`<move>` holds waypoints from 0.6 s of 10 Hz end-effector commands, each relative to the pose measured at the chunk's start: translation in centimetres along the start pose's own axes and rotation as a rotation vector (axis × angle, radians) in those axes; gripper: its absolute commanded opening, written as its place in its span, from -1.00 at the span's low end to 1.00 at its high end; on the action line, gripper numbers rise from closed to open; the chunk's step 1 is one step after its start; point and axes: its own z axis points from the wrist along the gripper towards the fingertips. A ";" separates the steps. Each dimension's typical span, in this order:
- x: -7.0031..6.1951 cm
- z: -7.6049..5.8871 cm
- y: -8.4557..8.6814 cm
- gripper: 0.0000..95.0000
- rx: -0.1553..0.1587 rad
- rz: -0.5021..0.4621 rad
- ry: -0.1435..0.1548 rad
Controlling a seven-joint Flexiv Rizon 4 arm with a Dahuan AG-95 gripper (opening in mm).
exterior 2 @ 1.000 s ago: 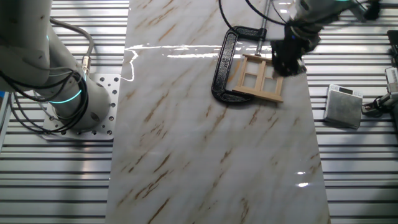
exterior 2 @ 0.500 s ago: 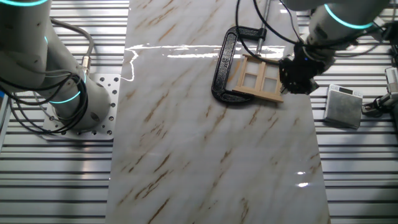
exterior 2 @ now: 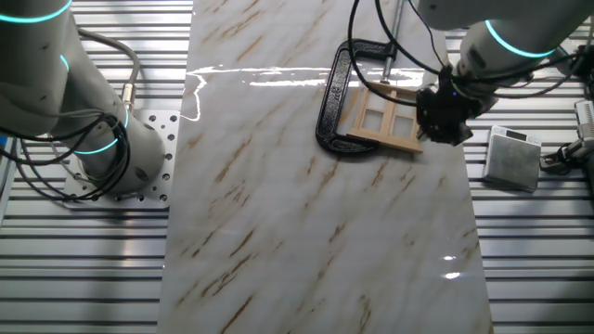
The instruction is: Close a sliding window
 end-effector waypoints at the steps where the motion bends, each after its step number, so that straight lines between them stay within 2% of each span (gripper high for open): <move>1: -0.1 0.3 -0.1 -1.00 0.034 0.117 0.011; 3: 1.7 0.3 -2.7 -1.00 0.036 0.099 0.009; 4: 2.9 0.4 -4.8 -1.00 0.036 0.070 0.009; 6: 4.3 1.0 -7.9 -1.00 0.037 0.016 0.011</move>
